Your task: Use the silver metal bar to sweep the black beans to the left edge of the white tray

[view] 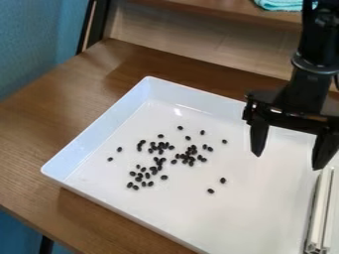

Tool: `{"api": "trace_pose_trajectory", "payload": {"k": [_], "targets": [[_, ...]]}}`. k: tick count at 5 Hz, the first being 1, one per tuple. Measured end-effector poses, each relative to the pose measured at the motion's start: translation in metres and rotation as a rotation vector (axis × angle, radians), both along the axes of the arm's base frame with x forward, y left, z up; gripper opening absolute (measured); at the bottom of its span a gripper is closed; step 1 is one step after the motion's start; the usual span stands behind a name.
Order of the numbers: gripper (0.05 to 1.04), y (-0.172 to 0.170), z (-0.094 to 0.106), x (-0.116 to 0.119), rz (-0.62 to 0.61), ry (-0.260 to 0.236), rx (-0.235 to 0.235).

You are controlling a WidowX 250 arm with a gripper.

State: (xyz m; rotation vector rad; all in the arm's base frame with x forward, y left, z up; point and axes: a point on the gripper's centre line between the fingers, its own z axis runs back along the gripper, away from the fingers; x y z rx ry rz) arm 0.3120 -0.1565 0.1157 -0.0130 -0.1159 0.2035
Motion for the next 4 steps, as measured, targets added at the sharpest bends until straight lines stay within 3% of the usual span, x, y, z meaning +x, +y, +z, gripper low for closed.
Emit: {"api": "trace_pose_trajectory", "payload": {"k": [2, 4], "targets": [[1.0, -0.002, -0.016, -0.001, 0.005, 0.04, 0.012], [1.0, -0.018, -0.017, -0.003, -0.013, 0.013, -0.004]]}}
